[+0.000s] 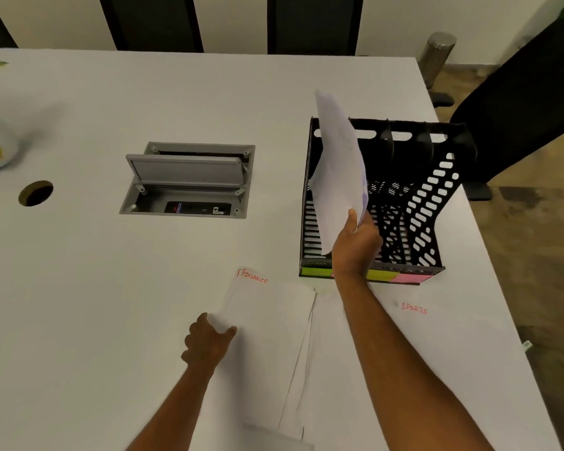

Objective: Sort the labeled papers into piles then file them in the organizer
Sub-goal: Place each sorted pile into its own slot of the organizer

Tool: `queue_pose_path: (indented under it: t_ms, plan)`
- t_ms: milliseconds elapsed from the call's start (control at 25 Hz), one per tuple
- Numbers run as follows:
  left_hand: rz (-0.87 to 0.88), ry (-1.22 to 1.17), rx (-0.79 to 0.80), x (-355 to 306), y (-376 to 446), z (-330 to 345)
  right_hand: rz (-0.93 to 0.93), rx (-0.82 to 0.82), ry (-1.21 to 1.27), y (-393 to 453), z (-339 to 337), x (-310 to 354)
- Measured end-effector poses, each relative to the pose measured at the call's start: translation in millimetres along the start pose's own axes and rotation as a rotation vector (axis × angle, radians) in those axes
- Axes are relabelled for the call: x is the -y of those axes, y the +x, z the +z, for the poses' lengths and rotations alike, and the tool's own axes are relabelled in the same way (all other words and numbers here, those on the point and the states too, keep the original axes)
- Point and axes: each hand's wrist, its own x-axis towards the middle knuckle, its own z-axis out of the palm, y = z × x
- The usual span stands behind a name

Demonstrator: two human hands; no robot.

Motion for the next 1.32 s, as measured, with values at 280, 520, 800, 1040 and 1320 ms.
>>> queue_pose_path:
  t_ms: [280,520,800,1040,1320]
  plan:
    - [0.034,-0.175,0.181,8.5,22.7,0.3,0.084,0.126,-0.189,-26.7,41.9,-23.1]
    - [0.073,-0.340,0.381,17.5,36.6,-1.6,0.080,0.250,-0.431,-34.1,51.1,-35.9]
    - [0.076,-0.404,0.417,12.0,39.4,-6.2,0.208,0.302,-0.348,-46.5,23.8,-47.8]
    - [0.036,-0.560,0.642,8.5,42.7,-12.4,0.167,0.205,-0.170,-97.8,-20.9,-49.2]
    - [0.076,-0.658,0.655,18.0,59.9,-42.7,0.422,0.164,-0.063,-174.0,-61.7,-67.4]
